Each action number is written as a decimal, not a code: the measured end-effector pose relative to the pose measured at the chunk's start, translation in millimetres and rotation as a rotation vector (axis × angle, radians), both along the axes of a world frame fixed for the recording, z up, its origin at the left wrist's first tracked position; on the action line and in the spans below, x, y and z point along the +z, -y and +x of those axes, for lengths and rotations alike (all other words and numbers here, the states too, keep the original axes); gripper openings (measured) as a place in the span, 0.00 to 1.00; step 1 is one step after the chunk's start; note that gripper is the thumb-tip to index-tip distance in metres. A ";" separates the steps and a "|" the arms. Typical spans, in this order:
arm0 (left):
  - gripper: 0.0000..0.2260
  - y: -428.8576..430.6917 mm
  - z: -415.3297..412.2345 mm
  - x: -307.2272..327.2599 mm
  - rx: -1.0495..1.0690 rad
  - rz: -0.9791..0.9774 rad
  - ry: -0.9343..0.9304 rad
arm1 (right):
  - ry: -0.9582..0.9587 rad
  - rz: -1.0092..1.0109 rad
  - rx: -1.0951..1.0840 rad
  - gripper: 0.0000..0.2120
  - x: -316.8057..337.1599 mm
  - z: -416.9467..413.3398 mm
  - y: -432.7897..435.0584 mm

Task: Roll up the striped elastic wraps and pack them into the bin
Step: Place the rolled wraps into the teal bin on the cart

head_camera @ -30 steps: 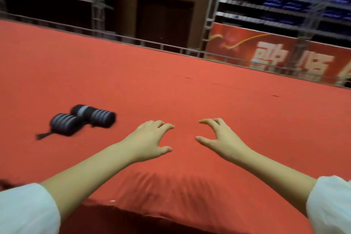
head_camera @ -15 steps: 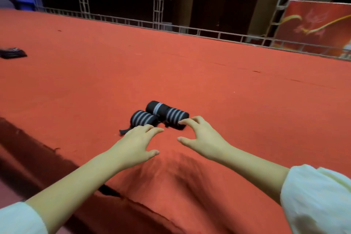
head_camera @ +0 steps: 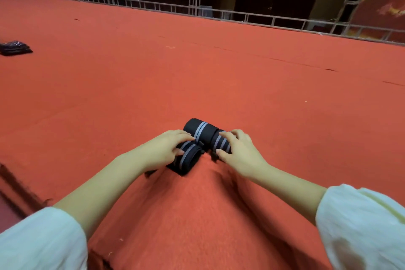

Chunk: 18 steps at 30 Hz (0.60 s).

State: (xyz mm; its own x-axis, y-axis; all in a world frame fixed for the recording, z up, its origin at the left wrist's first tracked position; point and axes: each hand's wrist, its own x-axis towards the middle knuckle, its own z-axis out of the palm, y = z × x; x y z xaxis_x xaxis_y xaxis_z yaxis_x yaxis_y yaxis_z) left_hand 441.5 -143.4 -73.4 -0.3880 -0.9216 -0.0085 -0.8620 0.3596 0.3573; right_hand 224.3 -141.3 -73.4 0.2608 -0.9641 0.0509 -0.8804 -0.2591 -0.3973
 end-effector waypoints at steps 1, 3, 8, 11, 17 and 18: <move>0.22 4.5 -0.5 -2.2 -0.010 0.023 0.001 | -0.015 -0.003 -0.021 0.24 -3.3 1.0 6.4; 0.23 10.4 -0.6 -6.5 -0.017 0.073 0.013 | -0.054 -0.002 -0.057 0.21 -9.0 2.2 17.5; 0.29 12.2 0.5 -7.1 -0.042 0.042 0.213 | -0.058 -0.027 -0.126 0.15 -18.3 -0.4 28.0; 0.35 8.5 -4.0 0.4 -0.040 0.002 0.413 | -0.076 0.062 -0.158 0.29 -8.5 -3.3 31.1; 0.35 2.1 -16.6 12.0 -0.057 -0.044 0.586 | -0.215 0.217 -0.120 0.43 -6.9 4.6 31.0; 0.35 -0.3 -16.3 12.3 -0.057 -0.048 0.577 | -0.196 0.223 -0.133 0.42 -5.8 5.0 31.6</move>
State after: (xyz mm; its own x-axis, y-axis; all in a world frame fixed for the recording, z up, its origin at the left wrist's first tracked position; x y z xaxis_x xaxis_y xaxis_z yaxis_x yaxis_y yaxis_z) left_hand 425.2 -143.2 -61.1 -0.3821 -0.9040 -0.1918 -0.8912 0.4154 -0.1822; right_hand 229.3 -172.9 -79.3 0.1160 -0.9721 -0.2040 -0.9659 -0.0626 -0.2511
